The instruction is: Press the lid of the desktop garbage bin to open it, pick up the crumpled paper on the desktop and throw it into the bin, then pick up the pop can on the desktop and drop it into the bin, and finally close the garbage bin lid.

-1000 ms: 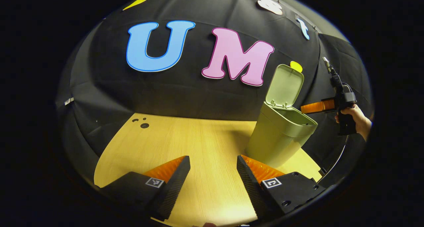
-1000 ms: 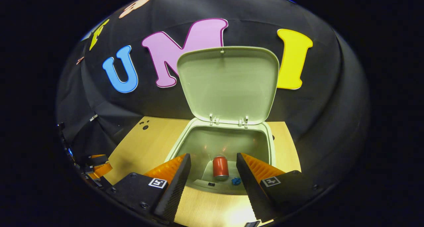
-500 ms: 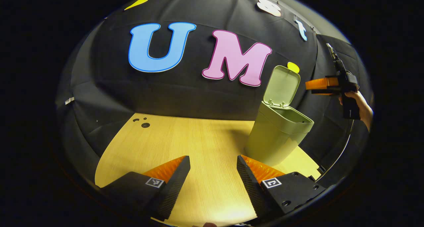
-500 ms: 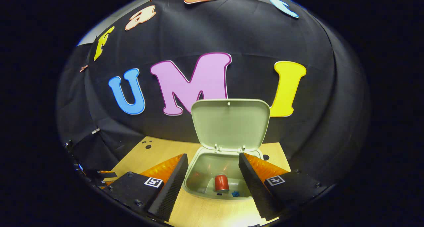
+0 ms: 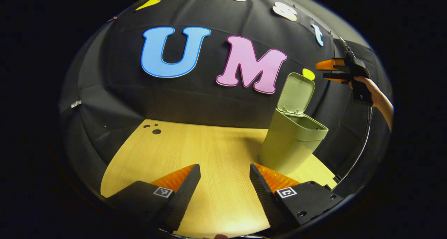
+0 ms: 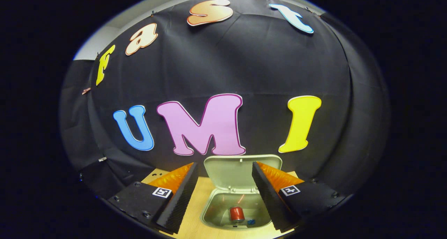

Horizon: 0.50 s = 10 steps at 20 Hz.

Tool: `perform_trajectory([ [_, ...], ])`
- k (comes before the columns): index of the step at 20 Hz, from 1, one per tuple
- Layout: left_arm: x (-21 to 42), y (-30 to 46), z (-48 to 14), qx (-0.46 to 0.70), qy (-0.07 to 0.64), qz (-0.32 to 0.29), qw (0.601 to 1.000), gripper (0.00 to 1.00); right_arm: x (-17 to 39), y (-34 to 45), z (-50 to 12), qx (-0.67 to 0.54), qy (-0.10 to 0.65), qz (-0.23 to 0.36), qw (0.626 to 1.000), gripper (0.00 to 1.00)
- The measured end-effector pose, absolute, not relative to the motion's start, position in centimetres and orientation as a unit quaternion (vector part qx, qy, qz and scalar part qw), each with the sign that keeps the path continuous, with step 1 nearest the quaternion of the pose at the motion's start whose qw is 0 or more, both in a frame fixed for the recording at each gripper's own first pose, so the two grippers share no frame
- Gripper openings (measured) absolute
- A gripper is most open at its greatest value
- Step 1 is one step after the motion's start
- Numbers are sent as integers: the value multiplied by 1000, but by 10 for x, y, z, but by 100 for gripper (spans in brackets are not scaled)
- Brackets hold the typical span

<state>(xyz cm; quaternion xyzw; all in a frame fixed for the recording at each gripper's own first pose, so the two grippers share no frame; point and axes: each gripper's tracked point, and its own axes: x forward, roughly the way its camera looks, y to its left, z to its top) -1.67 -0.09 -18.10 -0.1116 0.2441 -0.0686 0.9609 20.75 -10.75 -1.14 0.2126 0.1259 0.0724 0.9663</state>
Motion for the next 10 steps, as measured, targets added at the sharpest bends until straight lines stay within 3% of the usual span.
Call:
perform_trajectory([
  [2, -22, 2, -181, -119, 246, -59, 960, 92, 223, -113, -10, 203, 119, 64, 970, 100],
  [3, -23, 4, -181, -120, 245, -54, 961, 92, 232, -114, -9, 199, 117, 61, 971, 96],
  [10, -33, 23, -182, -124, 245, -11, 961, 92, 284, -113, -27, 187, 124, 46, 973, 97],
])
